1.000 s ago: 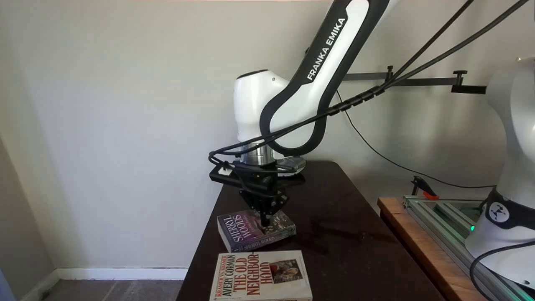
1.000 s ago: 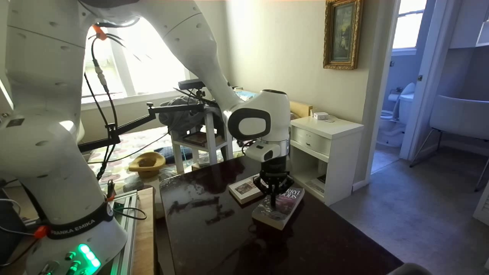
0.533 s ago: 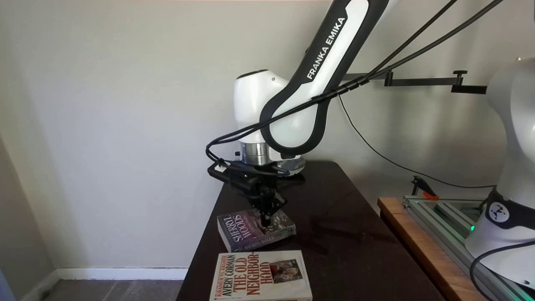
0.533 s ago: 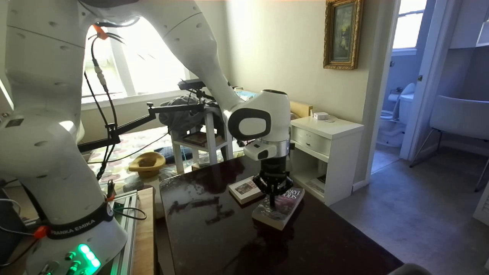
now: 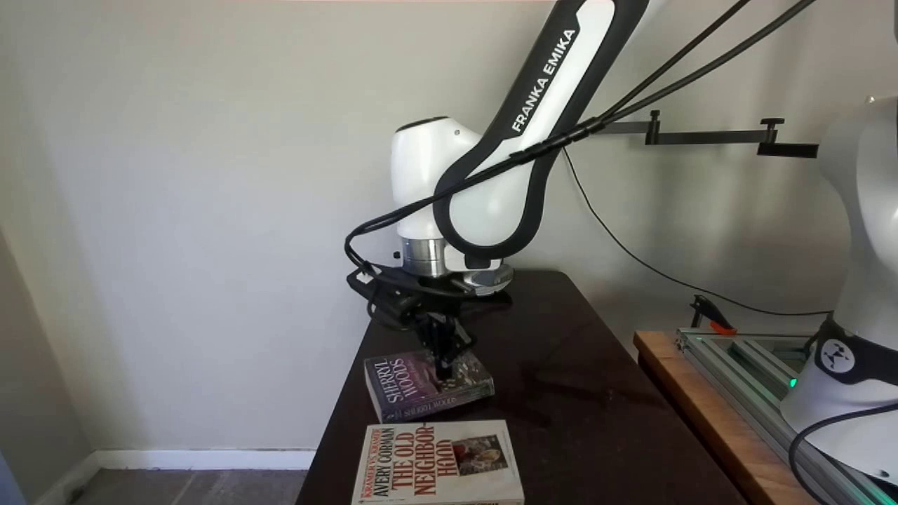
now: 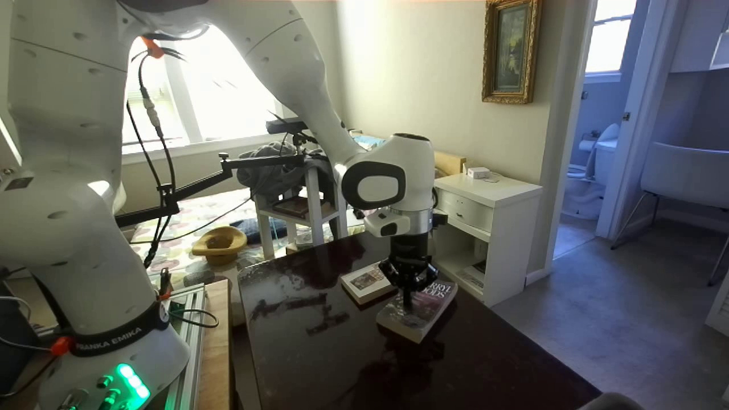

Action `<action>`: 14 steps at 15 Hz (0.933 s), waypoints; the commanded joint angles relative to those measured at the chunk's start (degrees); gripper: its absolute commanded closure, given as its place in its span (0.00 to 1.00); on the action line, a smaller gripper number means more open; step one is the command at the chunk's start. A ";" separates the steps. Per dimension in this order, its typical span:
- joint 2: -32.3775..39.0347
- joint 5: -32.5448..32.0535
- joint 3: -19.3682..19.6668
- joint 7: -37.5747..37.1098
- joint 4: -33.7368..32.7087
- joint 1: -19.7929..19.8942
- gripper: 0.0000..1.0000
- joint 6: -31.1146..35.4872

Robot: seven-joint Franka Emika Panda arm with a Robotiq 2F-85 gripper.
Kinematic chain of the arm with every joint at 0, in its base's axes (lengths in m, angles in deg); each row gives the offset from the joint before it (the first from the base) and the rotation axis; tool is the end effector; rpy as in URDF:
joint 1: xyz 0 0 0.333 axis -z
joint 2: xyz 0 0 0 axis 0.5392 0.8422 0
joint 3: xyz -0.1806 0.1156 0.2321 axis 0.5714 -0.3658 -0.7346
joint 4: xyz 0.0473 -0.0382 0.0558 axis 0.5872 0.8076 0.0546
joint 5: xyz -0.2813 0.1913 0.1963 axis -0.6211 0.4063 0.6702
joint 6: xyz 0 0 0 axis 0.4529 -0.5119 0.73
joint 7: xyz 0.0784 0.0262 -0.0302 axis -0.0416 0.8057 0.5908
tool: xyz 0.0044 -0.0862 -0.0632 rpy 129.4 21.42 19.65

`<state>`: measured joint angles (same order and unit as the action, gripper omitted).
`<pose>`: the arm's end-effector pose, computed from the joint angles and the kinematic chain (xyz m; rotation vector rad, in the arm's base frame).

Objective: Rotate the book on the right.

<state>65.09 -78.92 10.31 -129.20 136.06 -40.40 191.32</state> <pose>0.5218 -0.0723 0.1834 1.1024 -2.8714 0.0438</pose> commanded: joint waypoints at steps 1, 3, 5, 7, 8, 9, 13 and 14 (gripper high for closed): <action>4.50 -0.74 -0.32 -5.65 -2.19 1.10 1.00 1.86; 4.34 -0.91 -0.14 -7.40 -2.01 1.46 1.00 1.65; 4.17 -0.94 0.04 -8.79 -1.62 2.00 1.00 1.55; 3.95 -0.99 0.19 -10.10 -1.12 2.46 1.00 1.64; 3.80 -0.96 0.19 -10.67 -0.86 2.67 1.00 1.76; 3.60 -0.86 0.12 -11.04 -0.54 2.94 1.00 1.71; 3.00 -0.58 -0.11 -12.38 0.66 3.64 1.00 1.75; 2.91 -0.43 -0.26 -12.50 0.79 3.81 1.00 1.86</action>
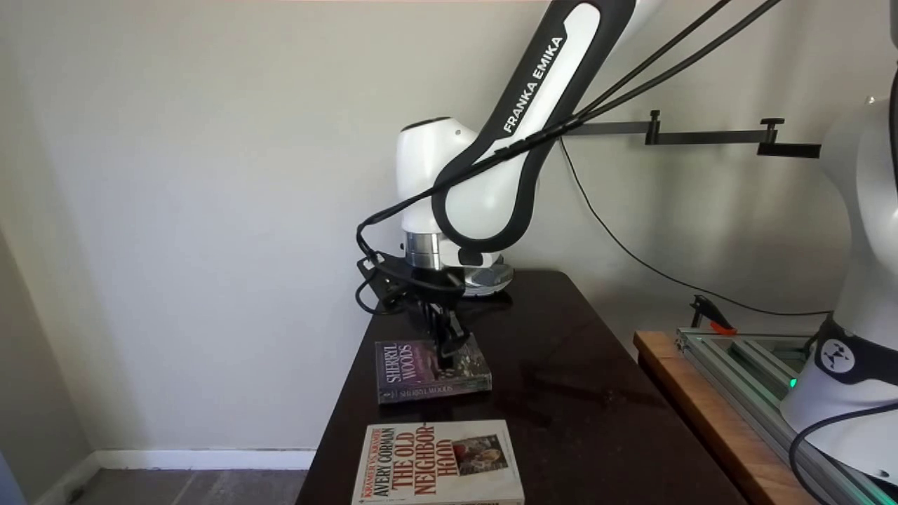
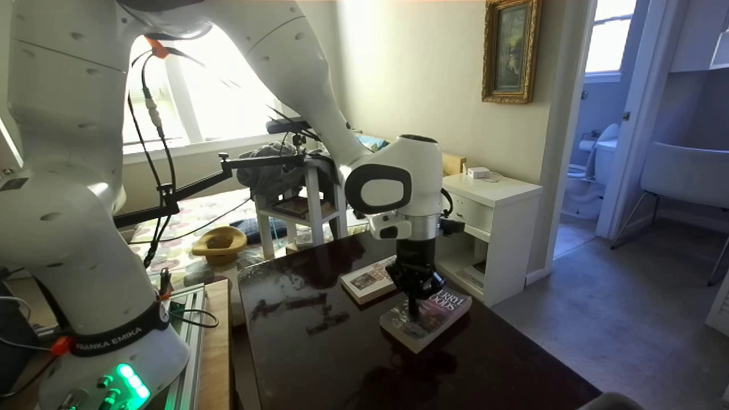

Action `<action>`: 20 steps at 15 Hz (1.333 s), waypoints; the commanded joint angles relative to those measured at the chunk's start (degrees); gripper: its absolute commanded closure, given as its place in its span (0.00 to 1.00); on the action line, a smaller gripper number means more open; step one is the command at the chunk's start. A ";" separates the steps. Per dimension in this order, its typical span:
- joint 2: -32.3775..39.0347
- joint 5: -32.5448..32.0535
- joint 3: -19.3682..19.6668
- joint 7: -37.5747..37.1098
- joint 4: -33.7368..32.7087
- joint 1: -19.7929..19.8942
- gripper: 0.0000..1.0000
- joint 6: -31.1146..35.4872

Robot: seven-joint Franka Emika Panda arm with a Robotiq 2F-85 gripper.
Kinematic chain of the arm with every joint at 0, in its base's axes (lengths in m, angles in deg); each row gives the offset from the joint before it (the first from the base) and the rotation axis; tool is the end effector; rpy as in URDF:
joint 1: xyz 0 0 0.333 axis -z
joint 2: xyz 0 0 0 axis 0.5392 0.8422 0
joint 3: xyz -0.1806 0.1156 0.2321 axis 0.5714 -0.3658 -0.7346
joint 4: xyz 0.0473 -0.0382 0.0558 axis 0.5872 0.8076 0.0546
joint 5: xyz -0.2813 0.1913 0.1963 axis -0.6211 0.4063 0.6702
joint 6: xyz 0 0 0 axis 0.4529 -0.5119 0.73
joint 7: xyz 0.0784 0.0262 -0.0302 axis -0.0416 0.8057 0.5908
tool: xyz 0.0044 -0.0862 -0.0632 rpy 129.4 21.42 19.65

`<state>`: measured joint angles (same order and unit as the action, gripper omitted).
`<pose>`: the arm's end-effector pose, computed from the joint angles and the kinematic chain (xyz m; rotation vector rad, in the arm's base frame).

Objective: Rotate the book on the right.

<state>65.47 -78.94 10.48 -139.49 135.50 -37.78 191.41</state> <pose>0.5209 -0.0981 0.1835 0.7716 -2.9829 0.0578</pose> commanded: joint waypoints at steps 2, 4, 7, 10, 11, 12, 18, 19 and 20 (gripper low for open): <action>2.08 -0.23 -0.66 -2.43 1.46 1.39 1.00 1.75; 1.85 -0.21 -0.82 -2.52 1.68 1.52 1.00 1.64; 1.42 0.69 -1.42 -2.31 3.35 2.00 1.00 1.71; 0.47 1.16 -1.59 -2.41 4.86 2.61 1.00 2.66; 0.09 1.13 -1.62 -2.52 5.45 2.73 1.00 3.02; -0.20 1.36 -1.77 -2.48 6.06 2.97 1.00 3.22; -1.58 3.27 -2.80 -2.34 9.15 4.44 1.00 5.36; -1.80 3.76 -3.00 -2.31 9.65 4.68 1.00 5.87; -2.00 4.25 -3.18 -2.26 10.11 4.90 1.00 6.30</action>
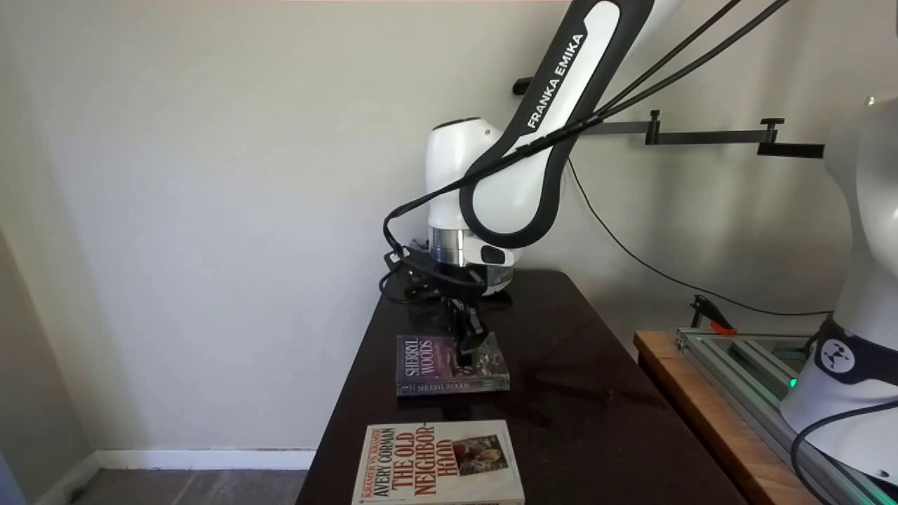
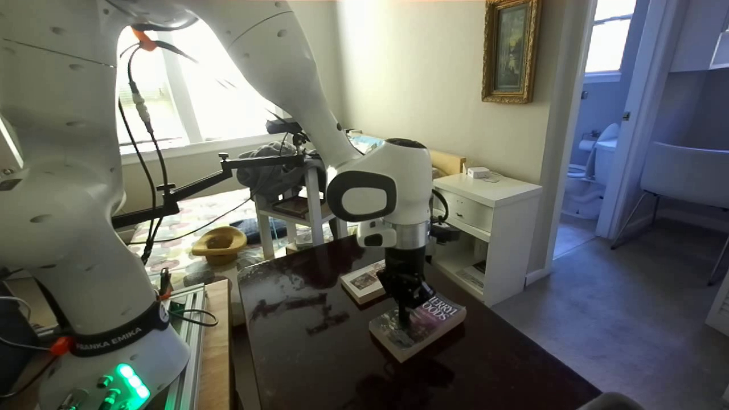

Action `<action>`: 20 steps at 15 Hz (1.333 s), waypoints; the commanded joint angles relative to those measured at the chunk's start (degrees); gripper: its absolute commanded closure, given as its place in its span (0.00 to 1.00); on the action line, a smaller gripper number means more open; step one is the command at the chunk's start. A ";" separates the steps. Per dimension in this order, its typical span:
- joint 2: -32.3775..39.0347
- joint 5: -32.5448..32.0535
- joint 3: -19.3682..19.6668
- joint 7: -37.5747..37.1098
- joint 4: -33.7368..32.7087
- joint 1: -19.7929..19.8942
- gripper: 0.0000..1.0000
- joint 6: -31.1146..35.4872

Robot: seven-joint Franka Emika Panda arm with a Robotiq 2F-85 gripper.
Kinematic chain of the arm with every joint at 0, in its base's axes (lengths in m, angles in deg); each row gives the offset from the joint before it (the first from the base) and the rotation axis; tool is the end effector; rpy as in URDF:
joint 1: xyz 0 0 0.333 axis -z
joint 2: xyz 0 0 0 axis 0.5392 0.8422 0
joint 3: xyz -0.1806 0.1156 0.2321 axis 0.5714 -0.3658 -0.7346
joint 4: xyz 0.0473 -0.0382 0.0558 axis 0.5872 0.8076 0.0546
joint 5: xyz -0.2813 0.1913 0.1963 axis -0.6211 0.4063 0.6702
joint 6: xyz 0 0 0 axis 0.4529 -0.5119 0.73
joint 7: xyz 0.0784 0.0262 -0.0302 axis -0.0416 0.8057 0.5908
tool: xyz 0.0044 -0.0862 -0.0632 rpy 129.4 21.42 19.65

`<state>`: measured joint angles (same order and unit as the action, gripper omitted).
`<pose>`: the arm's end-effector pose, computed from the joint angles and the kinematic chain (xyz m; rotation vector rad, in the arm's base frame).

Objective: Rotate the book on the right.

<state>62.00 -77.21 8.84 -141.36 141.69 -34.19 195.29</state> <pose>0.4881 -0.1119 0.1828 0.6244 -3.0472 0.0238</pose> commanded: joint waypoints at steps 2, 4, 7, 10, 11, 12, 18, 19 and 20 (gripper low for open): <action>1.17 3.35 -1.86 -0.20 4.73 1.68 1.00 3.46; 0.87 4.16 -2.16 0.05 5.32 2.06 1.00 4.20; 0.55 4.88 -2.41 0.26 5.97 2.41 1.00 5.13; -1.67 2.68 -1.32 -0.12 3.37 1.70 0.99 3.54; -1.74 2.68 -1.32 -0.12 3.48 1.72 0.99 3.56; -1.76 2.68 -1.32 -0.12 3.52 1.73 0.99 3.57; -2.15 2.00 -1.01 -0.40 3.58 1.41 1.00 3.60; -2.97 1.09 -0.64 -0.55 3.80 1.03 1.00 3.51; -3.44 0.56 -0.48 -0.55 3.96 0.84 1.00 3.45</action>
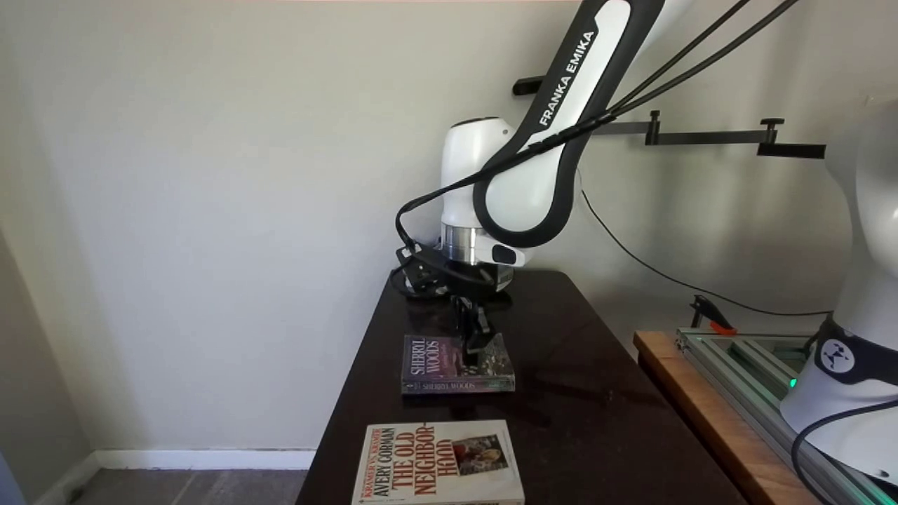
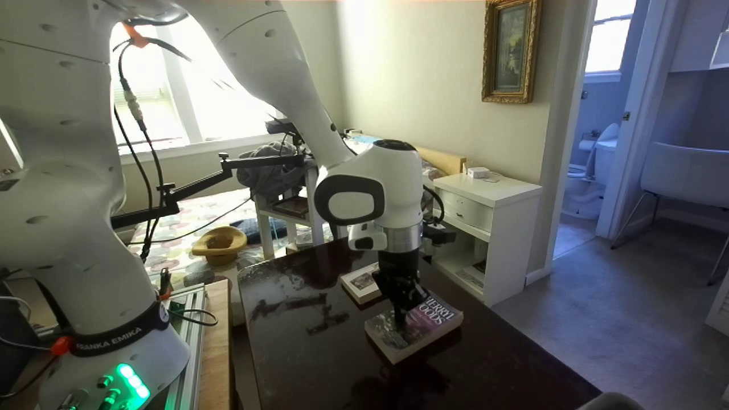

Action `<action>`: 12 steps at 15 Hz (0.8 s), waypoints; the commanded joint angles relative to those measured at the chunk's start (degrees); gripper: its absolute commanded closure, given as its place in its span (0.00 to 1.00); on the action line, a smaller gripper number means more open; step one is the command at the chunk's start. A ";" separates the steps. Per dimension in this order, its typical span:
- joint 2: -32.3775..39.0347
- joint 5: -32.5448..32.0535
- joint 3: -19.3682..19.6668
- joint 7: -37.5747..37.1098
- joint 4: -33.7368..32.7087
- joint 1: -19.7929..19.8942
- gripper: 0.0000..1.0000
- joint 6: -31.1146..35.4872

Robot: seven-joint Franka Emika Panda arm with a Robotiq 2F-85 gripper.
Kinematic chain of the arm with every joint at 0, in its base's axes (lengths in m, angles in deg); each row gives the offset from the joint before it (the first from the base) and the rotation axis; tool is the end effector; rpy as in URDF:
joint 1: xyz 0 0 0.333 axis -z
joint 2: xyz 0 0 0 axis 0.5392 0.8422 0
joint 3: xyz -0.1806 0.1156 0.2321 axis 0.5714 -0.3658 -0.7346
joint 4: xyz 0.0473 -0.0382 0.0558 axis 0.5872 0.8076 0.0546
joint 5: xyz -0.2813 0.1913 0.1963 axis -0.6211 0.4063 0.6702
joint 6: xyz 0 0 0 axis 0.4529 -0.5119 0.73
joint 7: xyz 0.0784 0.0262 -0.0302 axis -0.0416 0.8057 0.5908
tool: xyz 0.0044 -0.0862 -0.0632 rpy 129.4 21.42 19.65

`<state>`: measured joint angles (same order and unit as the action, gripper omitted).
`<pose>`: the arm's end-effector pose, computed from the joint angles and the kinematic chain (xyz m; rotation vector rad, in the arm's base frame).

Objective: Rotate the book on the right.

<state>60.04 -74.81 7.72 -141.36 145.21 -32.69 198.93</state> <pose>0.4724 -0.1143 0.1846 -0.5525 3.0814 -0.0129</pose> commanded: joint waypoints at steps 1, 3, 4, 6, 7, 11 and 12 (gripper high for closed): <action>-2.38 -2.92 1.12 -0.76 0.79 -1.17 1.00 -0.30; -3.49 -3.86 1.15 -0.27 1.08 -1.35 1.00 -0.73; -3.89 -4.74 1.35 -0.46 1.15 -1.60 1.00 -0.59; -5.20 -5.52 0.73 0.64 1.34 -1.36 1.00 -1.13; -5.81 -5.93 0.46 1.32 1.43 -1.21 1.00 -1.31; -10.06 -8.36 -1.04 11.17 1.56 0.26 1.00 -8.03; -11.02 -10.59 -0.59 12.67 1.45 0.19 1.00 -10.01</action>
<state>53.98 -81.16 7.47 -133.93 145.29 -33.52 194.21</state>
